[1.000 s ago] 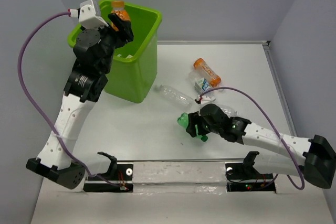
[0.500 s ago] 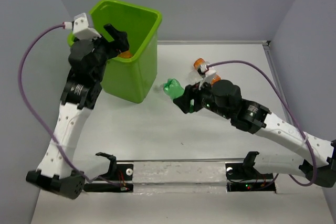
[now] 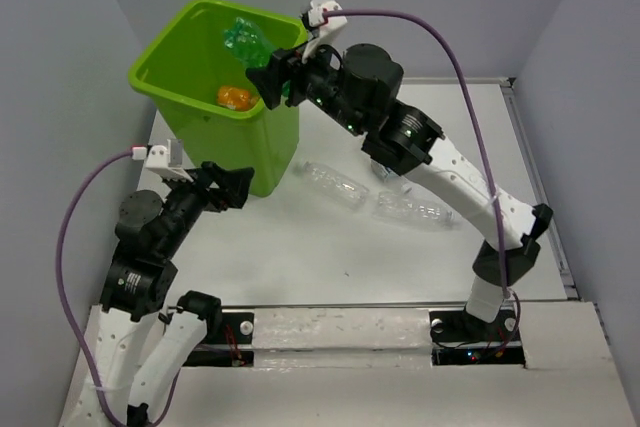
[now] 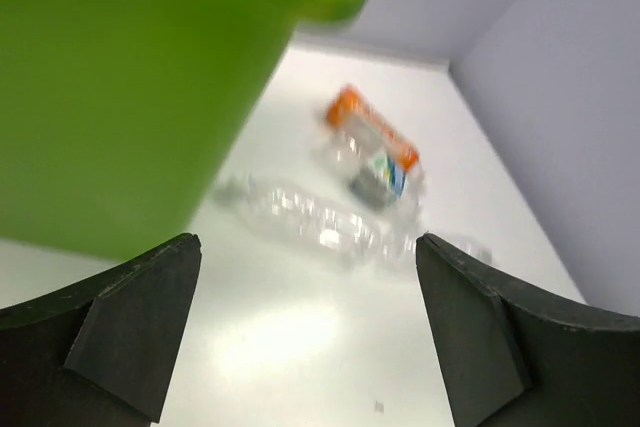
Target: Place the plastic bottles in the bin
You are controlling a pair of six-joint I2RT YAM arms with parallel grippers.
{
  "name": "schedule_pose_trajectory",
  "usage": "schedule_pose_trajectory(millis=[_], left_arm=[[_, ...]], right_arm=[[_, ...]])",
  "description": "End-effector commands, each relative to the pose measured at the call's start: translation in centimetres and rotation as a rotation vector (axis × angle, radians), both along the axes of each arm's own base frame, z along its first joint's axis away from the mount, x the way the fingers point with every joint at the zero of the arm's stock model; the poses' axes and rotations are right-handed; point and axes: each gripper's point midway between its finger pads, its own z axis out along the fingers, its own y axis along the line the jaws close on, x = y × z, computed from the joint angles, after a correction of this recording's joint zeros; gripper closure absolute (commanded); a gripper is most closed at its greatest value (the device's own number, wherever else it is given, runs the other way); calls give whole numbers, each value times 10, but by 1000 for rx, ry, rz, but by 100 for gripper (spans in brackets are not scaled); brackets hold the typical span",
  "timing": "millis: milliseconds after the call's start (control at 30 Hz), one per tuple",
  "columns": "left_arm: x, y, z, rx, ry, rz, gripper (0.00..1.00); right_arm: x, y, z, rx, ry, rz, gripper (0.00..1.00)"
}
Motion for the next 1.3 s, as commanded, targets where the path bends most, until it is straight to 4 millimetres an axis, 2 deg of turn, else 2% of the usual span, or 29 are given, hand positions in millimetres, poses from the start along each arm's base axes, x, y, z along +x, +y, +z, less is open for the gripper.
schedule_pose_trajectory(millis=[0, 100, 133, 167, 200, 267, 333, 367, 433, 500, 567, 600, 633, 667, 700, 733, 767, 800, 833, 867, 900, 933, 967, 1000, 1100, 1133, 1167, 1233, 1267], left_arm=[[-22, -29, -64, -36, 166, -179, 1], [-27, -42, -91, -78, 228, -251, 1], [-27, -44, -100, -82, 254, -257, 1], [-27, -45, -103, -82, 261, -264, 1], [-28, -48, -106, -91, 273, -279, 1], [-27, -50, -110, -105, 283, -286, 1], [-24, -51, -115, -114, 297, -278, 1], [-22, -52, -119, -124, 308, -274, 1], [-20, -54, -125, -133, 328, -267, 1], [-20, -63, -131, -142, 346, -289, 1], [-16, -71, -135, -141, 357, -268, 1], [-23, -81, -133, -146, 358, -311, 1], [-26, -92, -137, -140, 372, -310, 1], [-19, -88, -141, -141, 385, -263, 1], [-20, -102, -147, -123, 395, -268, 1], [-21, -109, -152, -118, 410, -268, 1], [-18, -115, -152, -142, 414, -248, 1], [-23, -128, -164, -122, 451, -262, 1], [-16, -128, -170, -125, 453, -211, 1], [-11, -136, -164, -180, 445, -200, 1], [-9, -142, -167, -192, 453, -186, 1], [-2, -146, -178, -184, 470, -132, 1], [4, -152, -174, -256, 477, -97, 1], [10, -154, -184, -256, 485, -41, 1], [26, -166, -182, -354, 479, 41, 1], [34, -172, -190, -371, 494, 90, 1], [43, -176, -201, -376, 505, 135, 1], [56, -184, -201, -393, 503, 176, 1], [61, -187, -203, -392, 504, 199, 1]], right_arm=[[18, 18, 55, 74, -173, -46, 63], [39, 42, 66, 152, -279, -82, 55], [50, 62, 45, 121, -286, -76, 47], [45, 57, 62, 164, -322, -71, 37], [51, 70, 53, 159, -331, -60, 16], [53, 83, 41, 133, -339, -29, 1], [47, 83, 41, 126, -330, 0, 0], [43, 67, 58, 149, -341, -2, 0], [38, 53, 70, 164, -340, 13, 0], [35, 43, 66, 143, -319, 19, 0], [24, 12, 71, 125, -305, -10, 2], [20, 0, 67, 110, -291, -25, 3], [12, -27, 54, 77, -261, -70, 5], [-1, -60, 86, 140, -291, -106, 7], [10, -61, 29, 40, -210, -128, 9], [14, -83, 9, 24, -158, -176, 10], [0, -123, 16, 59, -153, -214, 11], [9, -132, -50, -45, -45, -244, 12], [19, -161, -79, -46, 52, -309, 13], [7, -188, -84, -21, 75, -335, 13], [6, -201, -107, -35, 118, -355, 14], [5, -212, -161, -89, 221, -377, 14], [0, -232, -167, -70, 237, -411, 14], [-5, -239, -206, -118, 307, -424, 13], [-20, -257, -233, -101, 371, -451, 12], [-28, -257, -258, -120, 429, -440, 12], [-35, -261, -266, -120, 452, -438, 12], [-42, -262, -284, -109, 505, -439, 12], [-47, -265, -306, -131, 542, -446, 12]])
